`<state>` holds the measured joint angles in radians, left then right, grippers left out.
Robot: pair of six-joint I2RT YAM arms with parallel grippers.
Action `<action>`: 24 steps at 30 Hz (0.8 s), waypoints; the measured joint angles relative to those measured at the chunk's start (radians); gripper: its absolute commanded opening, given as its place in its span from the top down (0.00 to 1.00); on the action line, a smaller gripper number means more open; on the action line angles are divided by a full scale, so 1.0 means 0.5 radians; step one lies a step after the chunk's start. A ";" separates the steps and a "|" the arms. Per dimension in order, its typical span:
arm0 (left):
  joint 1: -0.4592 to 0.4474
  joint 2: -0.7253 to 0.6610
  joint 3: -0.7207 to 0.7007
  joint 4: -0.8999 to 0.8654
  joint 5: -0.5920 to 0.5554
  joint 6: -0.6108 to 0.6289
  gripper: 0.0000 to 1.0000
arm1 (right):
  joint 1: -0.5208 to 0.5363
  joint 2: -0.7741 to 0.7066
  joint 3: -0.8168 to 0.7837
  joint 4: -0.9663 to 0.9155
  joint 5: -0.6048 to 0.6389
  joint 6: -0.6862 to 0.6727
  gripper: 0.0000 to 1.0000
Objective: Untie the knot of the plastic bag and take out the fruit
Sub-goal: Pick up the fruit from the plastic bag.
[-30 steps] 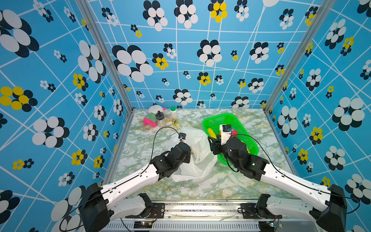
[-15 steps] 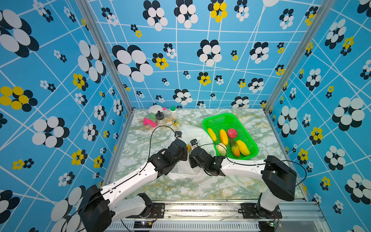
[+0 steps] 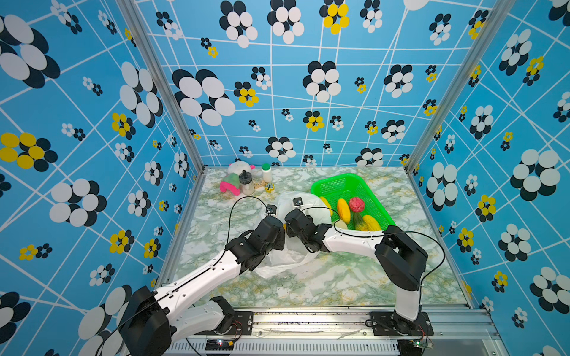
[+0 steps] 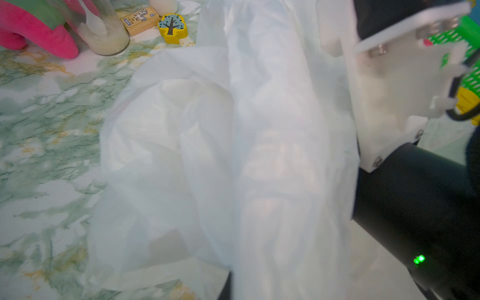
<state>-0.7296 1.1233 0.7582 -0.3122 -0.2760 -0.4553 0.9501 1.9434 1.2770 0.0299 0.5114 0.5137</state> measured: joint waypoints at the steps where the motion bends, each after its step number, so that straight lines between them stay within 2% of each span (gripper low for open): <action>1: 0.004 -0.002 -0.008 -0.002 0.003 0.000 1.00 | -0.005 0.022 0.040 -0.008 0.009 -0.002 0.29; 4: 0.017 -0.018 -0.032 0.002 0.009 0.000 1.00 | -0.039 0.083 0.124 -0.024 0.023 0.011 0.18; 6: 0.020 -0.026 -0.036 0.002 0.010 0.000 1.00 | -0.068 0.094 0.130 -0.060 0.045 0.014 0.15; 8: 0.021 -0.029 -0.036 0.006 0.015 0.000 1.00 | -0.093 0.094 0.130 -0.107 0.079 0.017 0.16; 13: 0.021 -0.024 -0.036 0.006 0.031 -0.001 1.00 | -0.141 0.094 0.131 -0.222 0.136 0.079 0.28; 15: 0.021 -0.010 -0.034 0.006 0.032 -0.001 1.00 | -0.160 0.095 0.134 -0.258 0.149 0.104 0.28; 19: 0.015 0.082 0.008 0.005 0.035 0.000 1.00 | -0.200 0.146 0.184 -0.311 0.157 0.130 0.15; 24: -0.047 0.230 0.126 0.005 -0.002 0.001 1.00 | -0.249 0.331 0.370 -0.378 0.123 0.134 0.15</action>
<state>-0.7532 1.2381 0.8211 -0.3099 -0.2768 -0.4549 0.8257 2.1090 1.4620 -0.1589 0.5728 0.5808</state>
